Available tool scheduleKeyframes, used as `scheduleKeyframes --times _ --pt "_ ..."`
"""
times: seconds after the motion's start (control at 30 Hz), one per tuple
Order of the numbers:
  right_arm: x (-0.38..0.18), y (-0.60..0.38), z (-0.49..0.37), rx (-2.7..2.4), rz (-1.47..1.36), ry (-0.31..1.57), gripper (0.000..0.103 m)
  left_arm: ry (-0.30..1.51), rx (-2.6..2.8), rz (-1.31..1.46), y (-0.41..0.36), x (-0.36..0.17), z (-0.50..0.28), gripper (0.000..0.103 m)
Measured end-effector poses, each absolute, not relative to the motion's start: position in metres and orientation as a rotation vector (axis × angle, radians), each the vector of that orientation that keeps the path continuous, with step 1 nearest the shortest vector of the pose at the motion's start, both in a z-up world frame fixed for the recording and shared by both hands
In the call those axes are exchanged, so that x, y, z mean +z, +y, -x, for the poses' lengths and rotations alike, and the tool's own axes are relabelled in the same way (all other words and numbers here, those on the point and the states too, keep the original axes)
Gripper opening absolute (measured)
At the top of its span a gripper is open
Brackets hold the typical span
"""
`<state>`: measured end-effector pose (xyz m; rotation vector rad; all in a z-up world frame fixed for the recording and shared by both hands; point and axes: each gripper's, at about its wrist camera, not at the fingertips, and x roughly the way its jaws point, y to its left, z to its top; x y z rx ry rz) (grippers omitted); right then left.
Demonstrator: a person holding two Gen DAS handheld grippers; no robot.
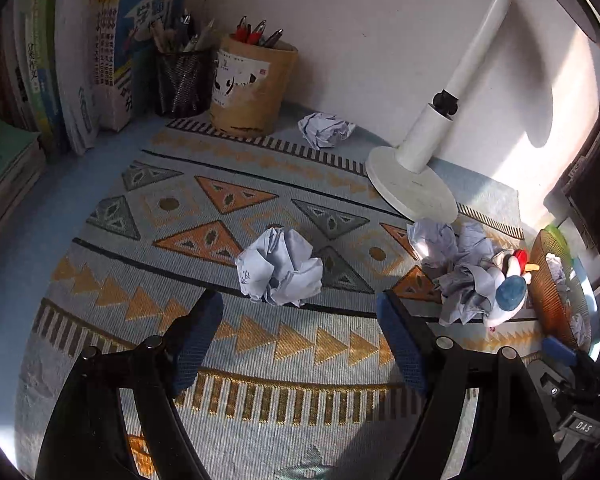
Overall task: Organize objects
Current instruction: 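Grasp a paper ball with the left gripper while the right grasps the white bird plush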
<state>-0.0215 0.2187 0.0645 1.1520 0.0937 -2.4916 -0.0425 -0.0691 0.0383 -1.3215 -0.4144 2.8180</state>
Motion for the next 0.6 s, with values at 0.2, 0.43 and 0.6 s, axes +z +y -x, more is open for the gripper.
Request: scheduleKeyframes --times 0.2,0.43,0.6 --pt "0.049 0.208 0.062 -2.405 -1.178 0.166 0.087 -0.222 2.775 1.420 -0.049 0.014 0.085 0.078" --pt "0.040 0.199 0.079 -2.428 -1.159 0.201 0.071 -0.227 2.787 1.363 -0.047 0.012 0.095 0.038" --pt "0.053 0.203 0.055 -2.480 -1.097 0.194 0.052 -0.225 2.763 1.291 -0.040 0.021 0.079 0.037"
